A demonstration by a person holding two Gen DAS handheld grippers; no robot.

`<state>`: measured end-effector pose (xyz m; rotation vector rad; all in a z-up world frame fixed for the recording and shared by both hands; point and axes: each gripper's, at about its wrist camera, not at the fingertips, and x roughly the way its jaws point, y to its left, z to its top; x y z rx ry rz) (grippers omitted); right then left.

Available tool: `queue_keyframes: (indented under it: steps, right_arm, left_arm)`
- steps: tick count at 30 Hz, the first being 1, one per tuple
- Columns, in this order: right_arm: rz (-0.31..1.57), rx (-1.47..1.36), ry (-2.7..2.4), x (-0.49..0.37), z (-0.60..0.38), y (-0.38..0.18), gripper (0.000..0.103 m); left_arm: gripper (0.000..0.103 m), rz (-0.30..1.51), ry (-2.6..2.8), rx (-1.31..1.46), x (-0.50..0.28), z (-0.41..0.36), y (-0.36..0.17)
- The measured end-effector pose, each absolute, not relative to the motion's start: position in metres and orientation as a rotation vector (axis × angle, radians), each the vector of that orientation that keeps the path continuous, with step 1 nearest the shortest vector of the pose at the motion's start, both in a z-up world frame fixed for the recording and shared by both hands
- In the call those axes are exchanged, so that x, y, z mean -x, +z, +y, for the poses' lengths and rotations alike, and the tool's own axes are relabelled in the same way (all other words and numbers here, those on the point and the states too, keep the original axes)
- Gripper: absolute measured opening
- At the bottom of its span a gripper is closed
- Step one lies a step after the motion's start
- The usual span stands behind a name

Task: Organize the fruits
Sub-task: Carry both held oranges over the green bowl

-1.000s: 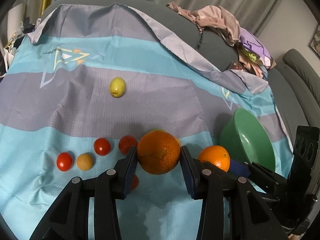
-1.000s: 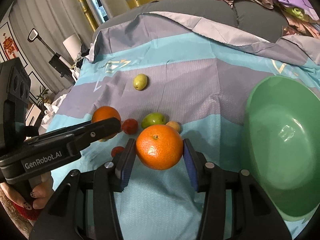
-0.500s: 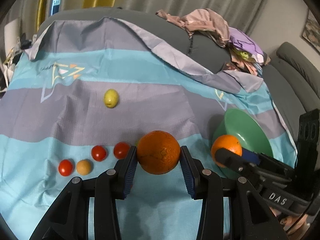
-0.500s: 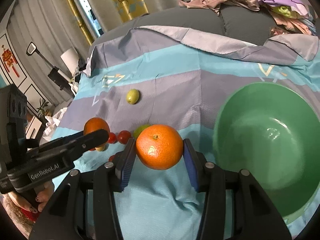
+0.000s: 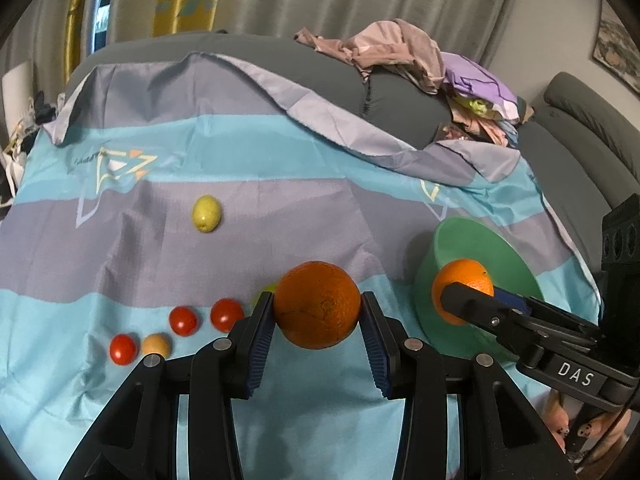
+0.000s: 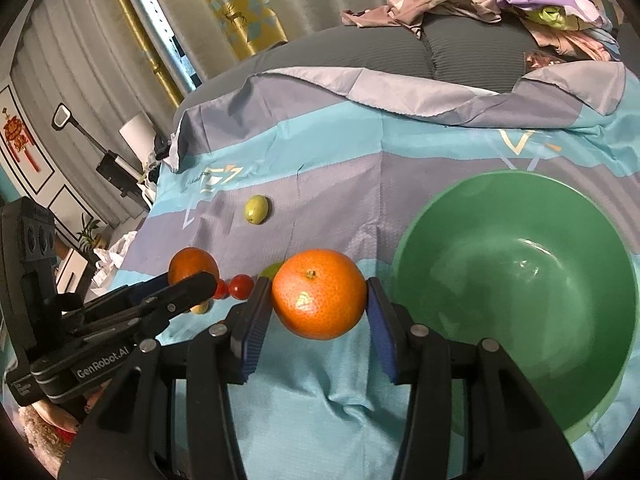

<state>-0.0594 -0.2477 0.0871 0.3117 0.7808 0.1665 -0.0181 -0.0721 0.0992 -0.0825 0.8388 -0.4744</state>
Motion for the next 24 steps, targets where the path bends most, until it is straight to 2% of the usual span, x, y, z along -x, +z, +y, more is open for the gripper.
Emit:
queue_keyframes:
  steps: [24]
  right_arm:
    - [0.695,-0.415,0.019,0.084,-0.32,0.104,0.048]
  left_arm:
    - [0.043,0.804,-0.591,0.041,0.03,-0.152,0.108]
